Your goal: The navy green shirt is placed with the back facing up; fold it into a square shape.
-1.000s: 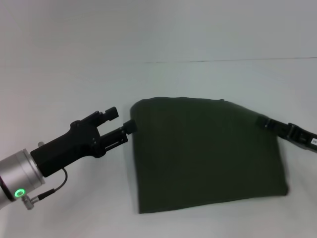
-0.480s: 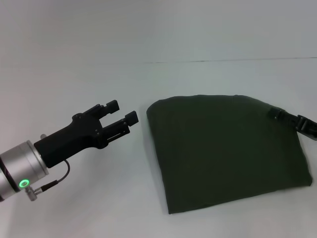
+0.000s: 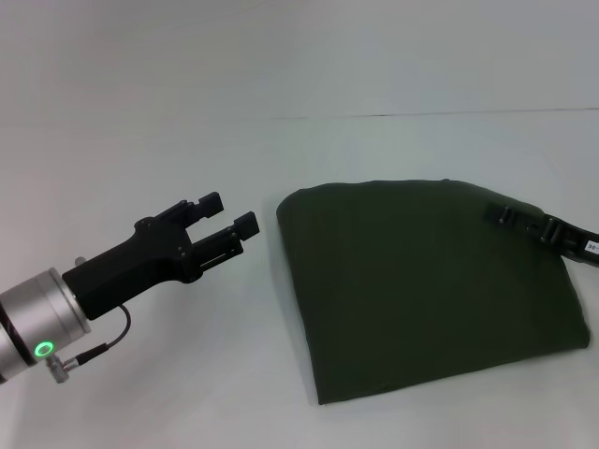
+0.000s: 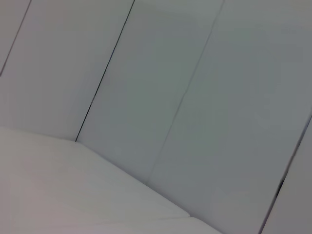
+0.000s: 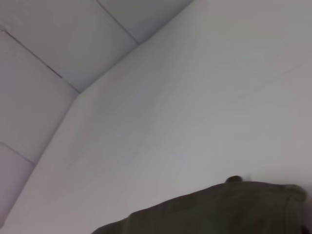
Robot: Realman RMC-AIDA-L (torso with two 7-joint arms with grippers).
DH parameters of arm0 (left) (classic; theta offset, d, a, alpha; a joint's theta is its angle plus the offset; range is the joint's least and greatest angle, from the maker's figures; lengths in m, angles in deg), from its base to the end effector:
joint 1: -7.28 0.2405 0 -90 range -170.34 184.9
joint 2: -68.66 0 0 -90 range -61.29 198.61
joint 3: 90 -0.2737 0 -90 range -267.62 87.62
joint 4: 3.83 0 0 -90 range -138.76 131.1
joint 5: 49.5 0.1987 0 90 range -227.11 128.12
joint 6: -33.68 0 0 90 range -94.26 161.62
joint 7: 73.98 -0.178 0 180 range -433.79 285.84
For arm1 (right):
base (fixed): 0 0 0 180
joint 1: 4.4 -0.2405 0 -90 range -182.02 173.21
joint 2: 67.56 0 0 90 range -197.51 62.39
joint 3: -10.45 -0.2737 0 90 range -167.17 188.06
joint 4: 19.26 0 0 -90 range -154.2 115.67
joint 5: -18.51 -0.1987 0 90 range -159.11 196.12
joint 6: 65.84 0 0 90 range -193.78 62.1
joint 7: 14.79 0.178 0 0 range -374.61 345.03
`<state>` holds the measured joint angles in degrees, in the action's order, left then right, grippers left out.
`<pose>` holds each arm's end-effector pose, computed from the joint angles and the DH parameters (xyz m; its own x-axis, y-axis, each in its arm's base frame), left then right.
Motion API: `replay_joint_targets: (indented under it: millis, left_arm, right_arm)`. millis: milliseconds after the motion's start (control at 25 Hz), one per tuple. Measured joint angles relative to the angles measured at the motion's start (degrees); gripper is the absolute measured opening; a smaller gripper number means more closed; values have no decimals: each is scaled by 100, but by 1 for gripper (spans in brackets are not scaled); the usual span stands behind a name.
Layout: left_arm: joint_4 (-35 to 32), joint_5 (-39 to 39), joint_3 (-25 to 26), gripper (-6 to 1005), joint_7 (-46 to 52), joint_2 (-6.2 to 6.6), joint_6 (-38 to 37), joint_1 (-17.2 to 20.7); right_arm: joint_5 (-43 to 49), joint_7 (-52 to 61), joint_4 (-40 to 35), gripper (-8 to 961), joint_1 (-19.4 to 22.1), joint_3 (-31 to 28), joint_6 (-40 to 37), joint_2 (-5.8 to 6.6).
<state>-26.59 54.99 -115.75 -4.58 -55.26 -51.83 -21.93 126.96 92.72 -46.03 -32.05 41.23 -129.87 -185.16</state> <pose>-0.2502 0.3377 -0.0623 0.4989 0.3355 0.7991 0.6684 -0.7358 -0.1084 0.3434 0.3730 -0.0197 0.1414 -0.6559 -0.7414 -0.9829 -0.1824 -0.0261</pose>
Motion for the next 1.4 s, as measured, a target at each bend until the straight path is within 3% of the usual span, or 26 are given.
replay_joint_targets:
  millis: [1400]
  left_arm:
    - [-14, 0, 0, 783, 65, 0, -18, 105]
  right_arm:
    - [68, 67, 64, 856, 49, 50, 542, -41]
